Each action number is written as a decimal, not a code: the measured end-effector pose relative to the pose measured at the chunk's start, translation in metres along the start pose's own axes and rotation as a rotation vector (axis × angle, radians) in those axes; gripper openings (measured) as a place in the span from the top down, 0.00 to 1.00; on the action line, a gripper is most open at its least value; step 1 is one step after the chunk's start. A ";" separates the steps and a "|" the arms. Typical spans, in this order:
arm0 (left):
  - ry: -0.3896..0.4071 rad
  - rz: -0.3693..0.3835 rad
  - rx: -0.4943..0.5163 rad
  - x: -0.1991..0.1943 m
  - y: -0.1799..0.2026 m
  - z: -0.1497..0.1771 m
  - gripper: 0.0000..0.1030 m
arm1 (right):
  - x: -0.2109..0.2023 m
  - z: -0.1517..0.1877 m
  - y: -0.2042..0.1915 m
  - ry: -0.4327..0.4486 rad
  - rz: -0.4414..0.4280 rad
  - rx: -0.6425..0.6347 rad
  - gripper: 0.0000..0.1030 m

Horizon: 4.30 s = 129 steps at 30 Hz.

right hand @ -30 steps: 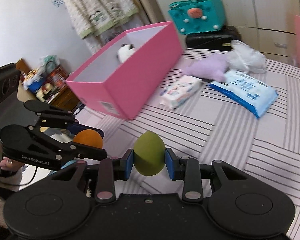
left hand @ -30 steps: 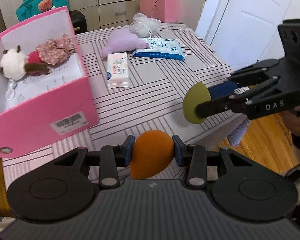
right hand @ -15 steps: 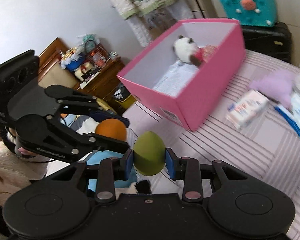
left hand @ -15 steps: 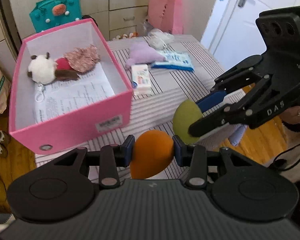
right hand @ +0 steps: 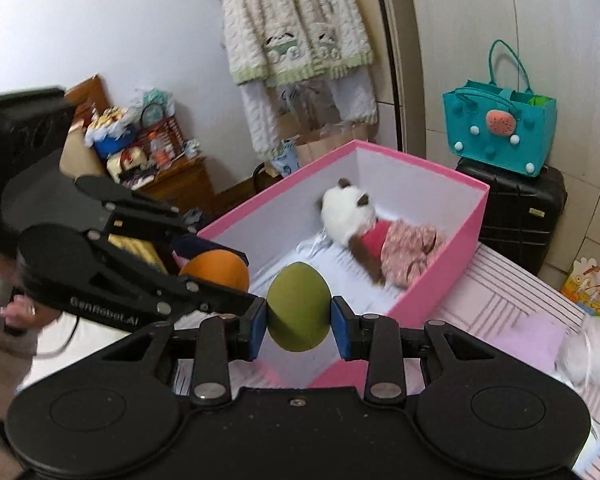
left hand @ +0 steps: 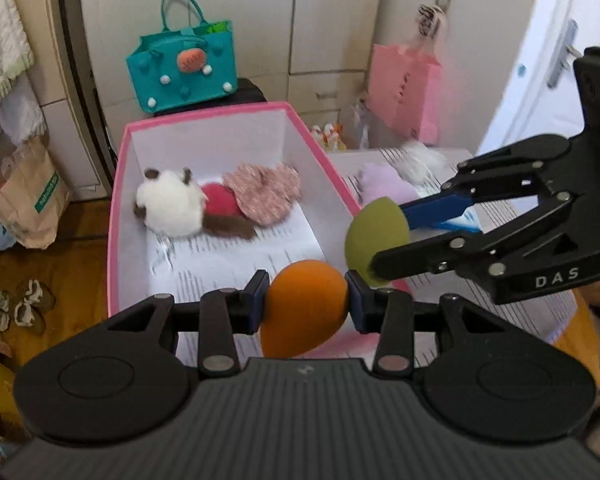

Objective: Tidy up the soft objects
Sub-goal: 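Carry both sponges over the pink box and open both tools, then withdraw both tools from the box toward the tissue pack and bath puff, then grasp the white tissue pack with the left tool while the right tool grasps the mesh bath puff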

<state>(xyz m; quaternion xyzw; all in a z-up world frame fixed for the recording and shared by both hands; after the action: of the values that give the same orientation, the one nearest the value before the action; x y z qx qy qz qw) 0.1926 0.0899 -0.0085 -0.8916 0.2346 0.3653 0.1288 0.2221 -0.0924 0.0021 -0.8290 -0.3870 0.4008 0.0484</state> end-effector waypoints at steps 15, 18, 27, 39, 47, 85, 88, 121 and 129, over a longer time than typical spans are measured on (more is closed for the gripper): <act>-0.100 -0.080 -0.188 0.086 -0.082 -0.014 0.62 | 0.109 -0.041 0.025 -0.098 0.071 -0.110 0.62; -0.118 -0.118 -0.175 0.089 -0.082 -0.017 0.62 | 0.116 -0.043 0.024 -0.111 0.071 -0.165 0.61; -0.070 -0.188 -0.161 0.091 -0.076 -0.023 0.42 | 0.118 -0.046 0.036 -0.094 0.045 -0.159 0.56; 0.043 -0.193 -0.120 0.025 -0.053 -0.020 0.32 | 0.036 -0.036 0.034 0.027 0.030 -0.046 0.49; 0.051 -0.047 -0.112 -0.015 -0.023 -0.018 0.22 | -0.030 -0.017 0.038 0.049 0.054 0.019 0.46; 0.010 0.081 0.241 -0.017 0.149 0.010 0.10 | -0.140 0.118 0.041 0.048 0.199 0.040 0.19; 0.037 0.078 0.222 -0.009 0.149 0.011 0.10 | -0.141 0.128 0.046 0.094 0.187 0.017 0.19; 0.199 -0.245 0.228 0.123 0.185 0.000 0.21 | -0.096 0.086 0.176 0.421 0.430 0.208 0.18; 0.052 -0.353 0.216 0.173 0.178 -0.011 0.34 | -0.060 0.060 0.212 0.311 0.374 0.278 0.18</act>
<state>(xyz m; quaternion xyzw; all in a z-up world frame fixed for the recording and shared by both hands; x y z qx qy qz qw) 0.2155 -0.1233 -0.1341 -0.9091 0.1160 0.2866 0.2793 0.2855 -0.2943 -0.0834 -0.9229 -0.1566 0.3199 0.1460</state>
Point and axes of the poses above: each gripper's, at about its wrist camera, not at the fingertips, and x roughly the way its jaws point, y to its right, z to its underside, the point moved 1 cm from there along x, roughly the way its jaws point, and after that the axes turned 12 degrees about x, right-handed, at the moved point
